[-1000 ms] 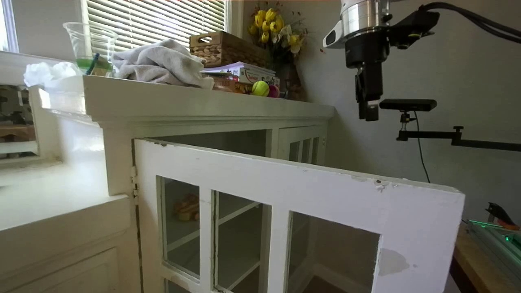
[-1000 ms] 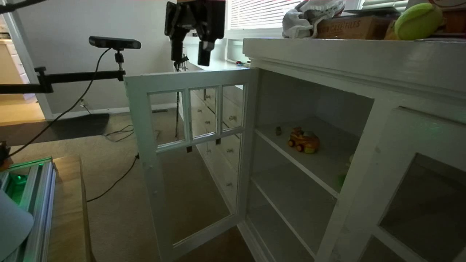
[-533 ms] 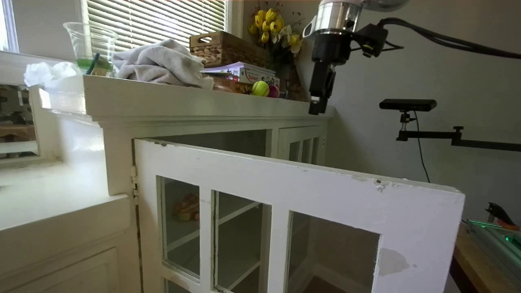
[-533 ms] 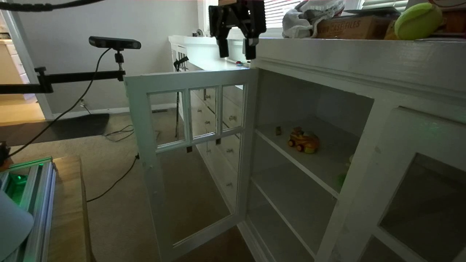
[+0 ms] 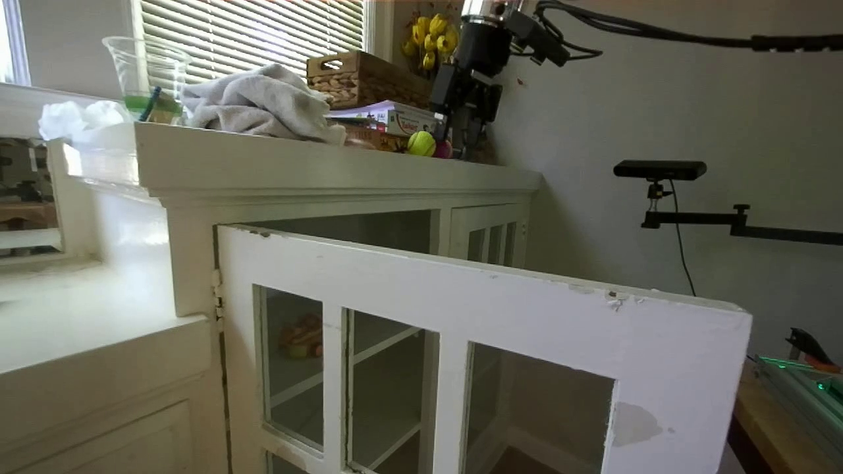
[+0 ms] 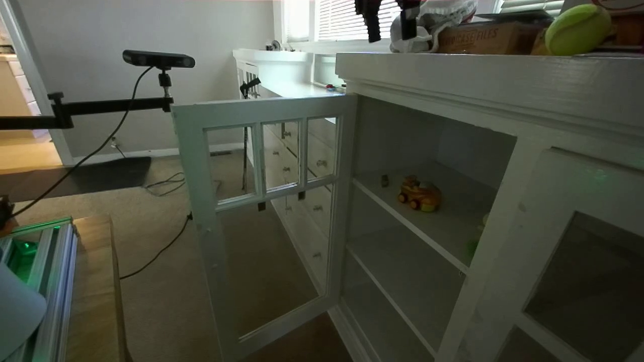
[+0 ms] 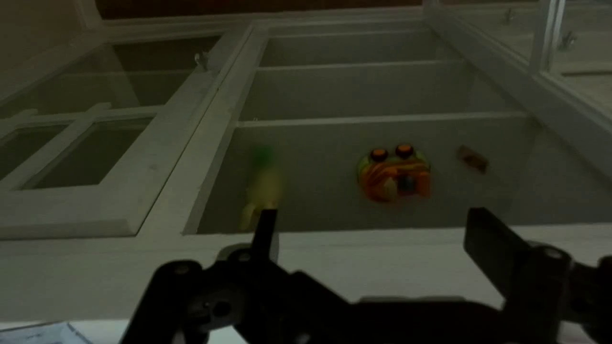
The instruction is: Move the yellow ball to the right
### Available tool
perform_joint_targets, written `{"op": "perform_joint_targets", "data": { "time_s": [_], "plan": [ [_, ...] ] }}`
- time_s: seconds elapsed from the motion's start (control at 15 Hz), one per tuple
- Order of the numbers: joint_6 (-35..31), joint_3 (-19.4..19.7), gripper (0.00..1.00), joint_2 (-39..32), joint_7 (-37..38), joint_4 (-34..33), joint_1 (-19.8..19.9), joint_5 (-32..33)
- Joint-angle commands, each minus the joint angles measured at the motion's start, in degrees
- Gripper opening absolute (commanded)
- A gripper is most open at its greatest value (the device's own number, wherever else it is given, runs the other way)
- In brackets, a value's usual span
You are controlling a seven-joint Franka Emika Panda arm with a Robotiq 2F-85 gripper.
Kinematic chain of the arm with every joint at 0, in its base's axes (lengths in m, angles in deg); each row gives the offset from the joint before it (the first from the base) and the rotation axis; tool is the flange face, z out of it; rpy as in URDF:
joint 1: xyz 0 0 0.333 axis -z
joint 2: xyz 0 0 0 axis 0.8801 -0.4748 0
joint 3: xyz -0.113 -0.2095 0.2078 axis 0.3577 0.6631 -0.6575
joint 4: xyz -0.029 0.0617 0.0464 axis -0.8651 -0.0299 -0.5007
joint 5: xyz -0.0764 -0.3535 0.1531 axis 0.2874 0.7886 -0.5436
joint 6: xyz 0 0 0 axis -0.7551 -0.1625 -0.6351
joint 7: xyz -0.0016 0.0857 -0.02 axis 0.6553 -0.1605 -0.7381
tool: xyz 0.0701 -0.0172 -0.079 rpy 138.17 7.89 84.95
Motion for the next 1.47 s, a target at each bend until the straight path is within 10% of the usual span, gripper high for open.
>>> {"op": "perform_joint_targets", "data": {
  "time_s": [0.0,0.67,1.4],
  "plan": [
    [0.12,0.21,1.00,-6.99,8.24,-10.36,1.35,3.63],
    [0.52,6.73,1.00,-19.84,28.02,-28.03,-0.11,13.89],
    [0.75,12.05,1.00,-26.17,33.14,-34.12,-0.63,13.37]
  ]
}}
